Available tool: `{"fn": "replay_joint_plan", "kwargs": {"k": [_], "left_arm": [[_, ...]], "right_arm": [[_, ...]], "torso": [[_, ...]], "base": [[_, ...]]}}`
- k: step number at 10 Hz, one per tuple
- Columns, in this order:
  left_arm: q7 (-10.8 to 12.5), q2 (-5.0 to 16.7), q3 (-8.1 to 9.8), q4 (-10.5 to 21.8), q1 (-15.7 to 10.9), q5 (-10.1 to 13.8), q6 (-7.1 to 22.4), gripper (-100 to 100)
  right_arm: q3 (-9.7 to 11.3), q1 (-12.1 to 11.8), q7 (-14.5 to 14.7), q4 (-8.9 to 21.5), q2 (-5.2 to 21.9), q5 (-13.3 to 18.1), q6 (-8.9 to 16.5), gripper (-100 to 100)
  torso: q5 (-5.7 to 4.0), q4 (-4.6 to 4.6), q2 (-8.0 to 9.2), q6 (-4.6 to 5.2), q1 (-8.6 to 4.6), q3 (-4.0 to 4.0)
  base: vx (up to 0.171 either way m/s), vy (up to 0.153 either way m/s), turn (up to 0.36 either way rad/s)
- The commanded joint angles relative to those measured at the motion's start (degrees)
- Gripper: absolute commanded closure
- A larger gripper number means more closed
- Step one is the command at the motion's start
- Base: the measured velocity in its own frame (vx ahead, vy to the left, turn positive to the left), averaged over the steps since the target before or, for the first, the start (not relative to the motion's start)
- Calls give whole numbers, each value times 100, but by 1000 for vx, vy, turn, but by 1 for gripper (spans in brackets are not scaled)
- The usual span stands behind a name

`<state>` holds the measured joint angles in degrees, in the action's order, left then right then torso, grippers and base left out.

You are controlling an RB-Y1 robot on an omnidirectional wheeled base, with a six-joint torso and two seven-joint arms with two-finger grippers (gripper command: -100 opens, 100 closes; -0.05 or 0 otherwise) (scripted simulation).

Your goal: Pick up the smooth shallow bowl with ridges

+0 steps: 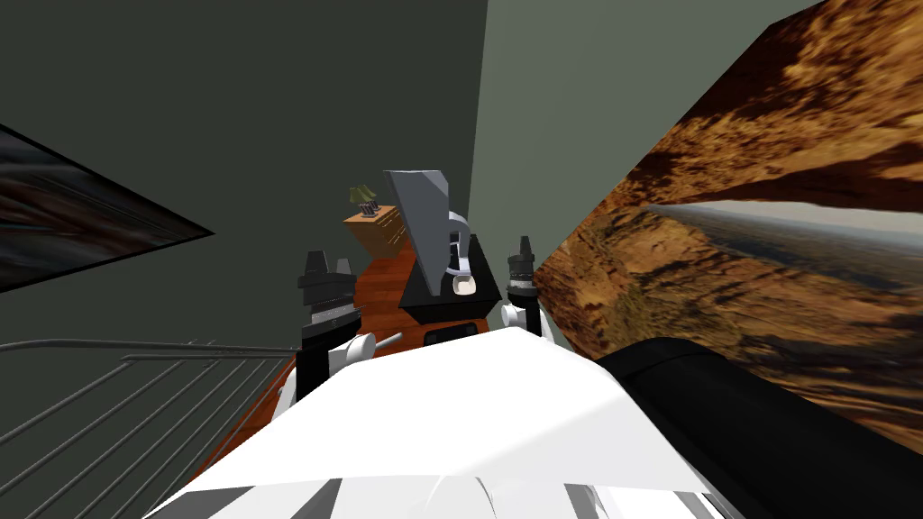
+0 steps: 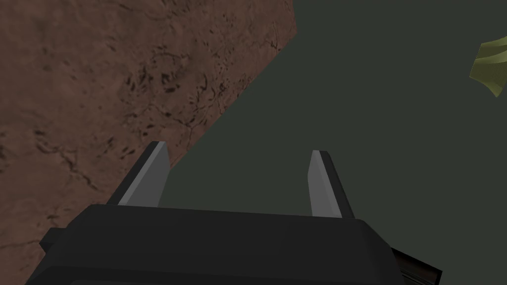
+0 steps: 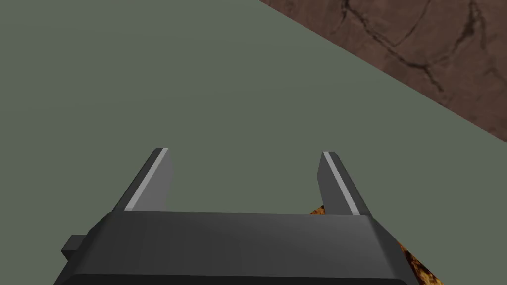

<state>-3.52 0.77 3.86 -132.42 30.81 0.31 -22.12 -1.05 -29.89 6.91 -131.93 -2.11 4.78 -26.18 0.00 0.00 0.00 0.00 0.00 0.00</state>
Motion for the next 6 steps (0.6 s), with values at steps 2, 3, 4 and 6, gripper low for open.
{"fn": "replay_joint_plan", "kwargs": {"k": [2,3,4,6], "left_arm": [[0,0,0,0,0,0,0,0],[0,0,0,0,0,0,0,0],[0,0,0,0,-1,0,0,0],[0,0,0,0,-1,0,0,0]], "right_arm": [[79,70,108,134,399,101,75,-100],[131,115,179,219,558,166,124,-100],[196,169,266,321,703,245,183,-100],[360,300,482,567,954,439,329,-100]], "torso": [[0,0,2,-1,1,1],[1,1,6,0,3,3],[1,3,13,-1,5,7],[2,4,18,-1,9,10]], "base": [[-15,11,21],[-42,16,27],[-45,20,30],[-57,35,41]]}}
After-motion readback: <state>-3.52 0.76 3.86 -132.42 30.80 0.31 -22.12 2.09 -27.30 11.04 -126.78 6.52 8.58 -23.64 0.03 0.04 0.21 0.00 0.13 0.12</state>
